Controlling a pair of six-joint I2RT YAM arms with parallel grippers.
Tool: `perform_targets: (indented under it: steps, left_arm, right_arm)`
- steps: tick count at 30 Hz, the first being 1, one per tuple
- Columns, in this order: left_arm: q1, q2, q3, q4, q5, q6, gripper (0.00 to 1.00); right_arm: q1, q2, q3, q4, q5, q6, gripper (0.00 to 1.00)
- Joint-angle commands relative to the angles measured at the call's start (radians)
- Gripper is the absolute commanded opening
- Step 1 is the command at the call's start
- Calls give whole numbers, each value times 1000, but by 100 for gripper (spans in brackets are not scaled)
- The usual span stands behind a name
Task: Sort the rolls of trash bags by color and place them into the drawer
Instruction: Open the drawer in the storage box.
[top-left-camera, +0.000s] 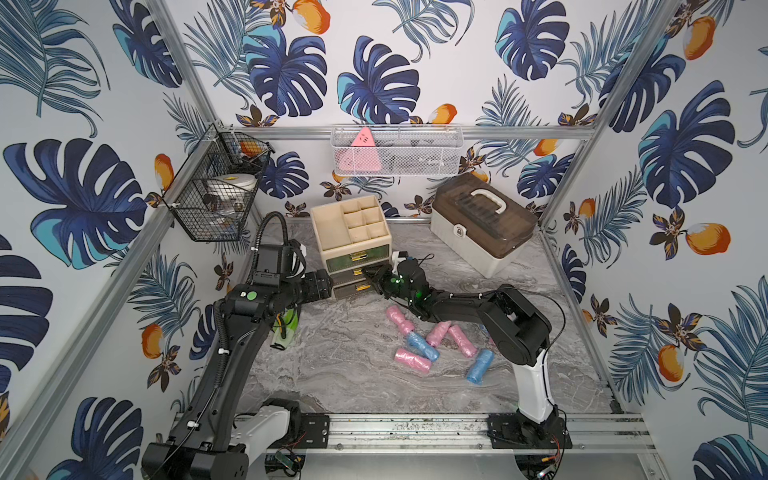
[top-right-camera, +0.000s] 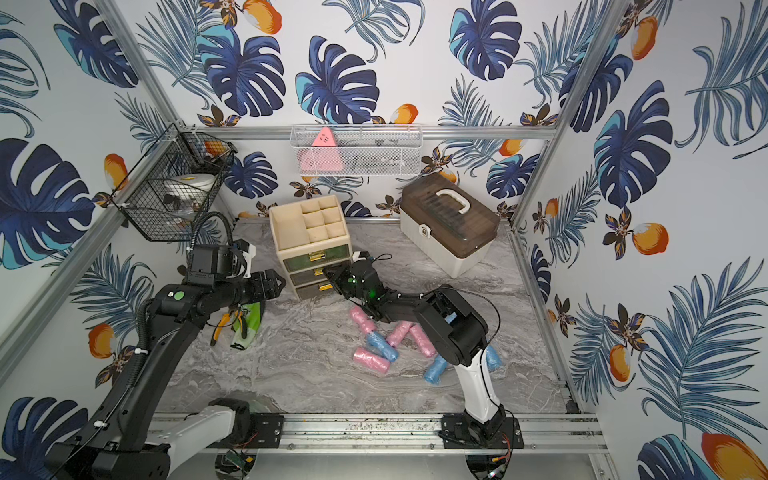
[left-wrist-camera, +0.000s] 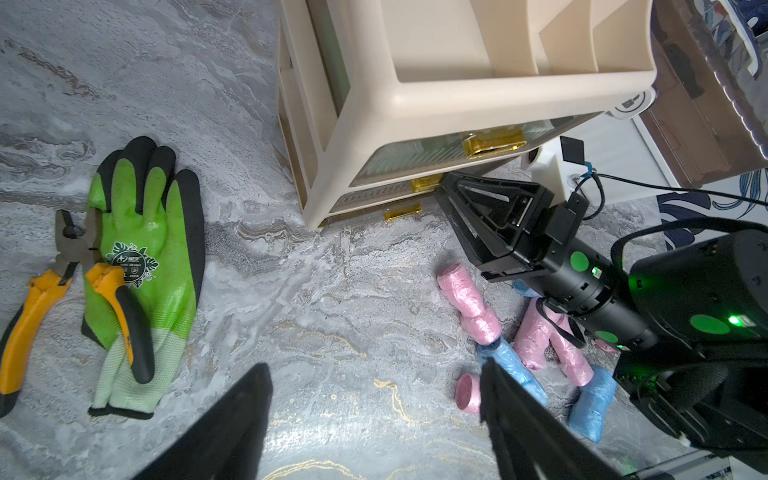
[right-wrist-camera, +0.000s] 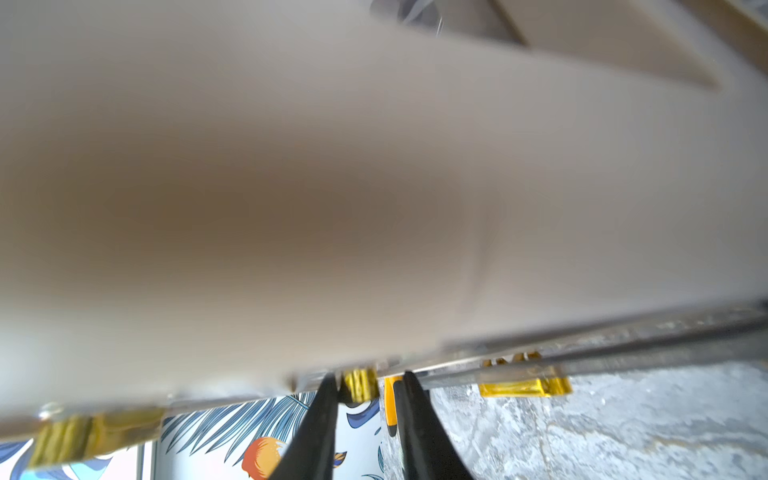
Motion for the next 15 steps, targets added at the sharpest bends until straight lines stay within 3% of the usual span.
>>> perform_targets:
  steps: [1,15]
  left_arm:
    - [3,-4,1,7,3,1,82]
    - [3,-5,-11,10,15,-10,82]
  right_arm:
    - [-13,11,19,0,6,17,25]
    - [-76,66,120,-61,-82,38,12]
